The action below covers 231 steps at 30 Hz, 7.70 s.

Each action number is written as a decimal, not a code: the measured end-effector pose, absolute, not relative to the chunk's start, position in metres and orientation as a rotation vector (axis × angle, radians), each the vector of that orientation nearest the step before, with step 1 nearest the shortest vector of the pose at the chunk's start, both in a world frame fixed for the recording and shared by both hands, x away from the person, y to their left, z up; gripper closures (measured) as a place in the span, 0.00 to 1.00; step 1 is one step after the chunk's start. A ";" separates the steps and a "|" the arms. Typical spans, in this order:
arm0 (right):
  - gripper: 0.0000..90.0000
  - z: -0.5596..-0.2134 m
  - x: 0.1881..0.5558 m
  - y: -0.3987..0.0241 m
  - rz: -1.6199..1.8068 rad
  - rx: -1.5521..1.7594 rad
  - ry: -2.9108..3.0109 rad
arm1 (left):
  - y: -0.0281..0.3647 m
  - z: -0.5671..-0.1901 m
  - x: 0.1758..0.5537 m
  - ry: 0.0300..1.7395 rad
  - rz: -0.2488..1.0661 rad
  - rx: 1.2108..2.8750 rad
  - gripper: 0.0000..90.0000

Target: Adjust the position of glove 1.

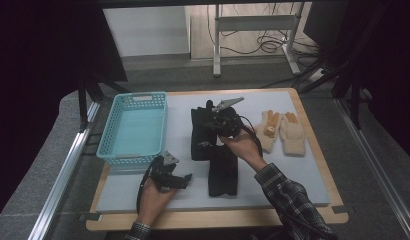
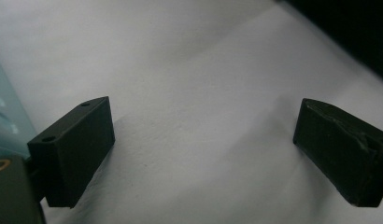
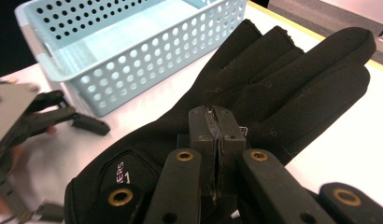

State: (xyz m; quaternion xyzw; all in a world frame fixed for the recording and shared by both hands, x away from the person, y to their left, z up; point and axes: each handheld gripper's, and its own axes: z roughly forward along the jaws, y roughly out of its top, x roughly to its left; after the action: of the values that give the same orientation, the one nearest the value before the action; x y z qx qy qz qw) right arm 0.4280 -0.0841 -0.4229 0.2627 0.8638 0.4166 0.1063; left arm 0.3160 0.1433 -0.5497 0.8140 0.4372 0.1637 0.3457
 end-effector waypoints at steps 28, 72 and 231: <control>0.97 -0.462 0.349 -0.153 1.211 0.907 2.573 | 0.143 -0.550 0.316 1.139 0.425 2.105 0.06; 0.98 -0.528 0.337 -0.189 1.133 0.896 2.616 | 0.143 -0.550 0.316 1.143 0.421 2.108 0.06; 0.27 -0.532 0.355 -0.251 1.001 1.080 2.332 | 0.053 -0.515 0.358 1.073 0.298 2.319 0.68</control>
State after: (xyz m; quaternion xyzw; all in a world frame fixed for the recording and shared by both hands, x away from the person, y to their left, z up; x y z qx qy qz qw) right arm 0.3547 -0.2515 -0.5316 0.3844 0.8301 0.3563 0.1904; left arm 0.3581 0.0533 -0.5148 0.8653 0.4002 0.1113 0.2805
